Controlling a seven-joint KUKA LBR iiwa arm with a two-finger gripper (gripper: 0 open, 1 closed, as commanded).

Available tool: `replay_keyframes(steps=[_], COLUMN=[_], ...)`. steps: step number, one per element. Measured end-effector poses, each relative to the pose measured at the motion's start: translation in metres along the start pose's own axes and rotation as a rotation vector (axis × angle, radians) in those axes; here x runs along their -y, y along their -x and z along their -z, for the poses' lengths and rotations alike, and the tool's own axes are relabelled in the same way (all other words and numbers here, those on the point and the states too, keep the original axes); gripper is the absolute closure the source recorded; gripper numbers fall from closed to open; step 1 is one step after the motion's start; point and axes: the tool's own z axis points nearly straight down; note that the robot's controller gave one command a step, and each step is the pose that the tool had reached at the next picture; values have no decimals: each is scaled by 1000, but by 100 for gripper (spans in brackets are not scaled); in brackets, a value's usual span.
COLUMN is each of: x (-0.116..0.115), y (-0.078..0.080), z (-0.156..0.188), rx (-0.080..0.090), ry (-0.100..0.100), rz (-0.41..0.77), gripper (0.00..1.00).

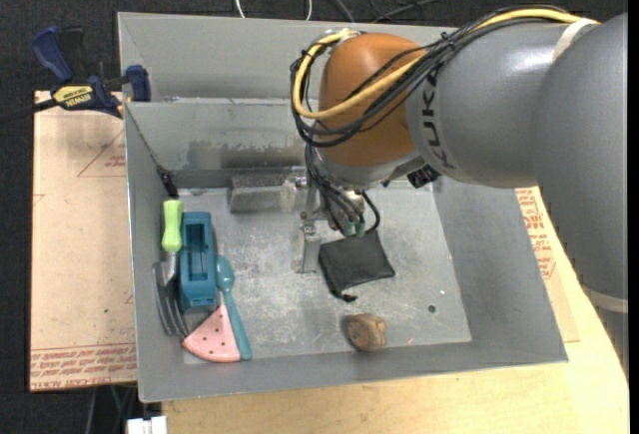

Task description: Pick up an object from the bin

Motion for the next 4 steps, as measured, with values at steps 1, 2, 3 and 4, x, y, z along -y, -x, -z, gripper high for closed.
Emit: replay_keyframes(steps=[1,2,3,4], x=[0,26,69,99], y=[2,-8,9,47], z=[5,-2,-33,-50], rx=[7,8,11,11], ry=[1,2,1,2], rz=[-2,144,203,71], gripper=[0,0,0,100])
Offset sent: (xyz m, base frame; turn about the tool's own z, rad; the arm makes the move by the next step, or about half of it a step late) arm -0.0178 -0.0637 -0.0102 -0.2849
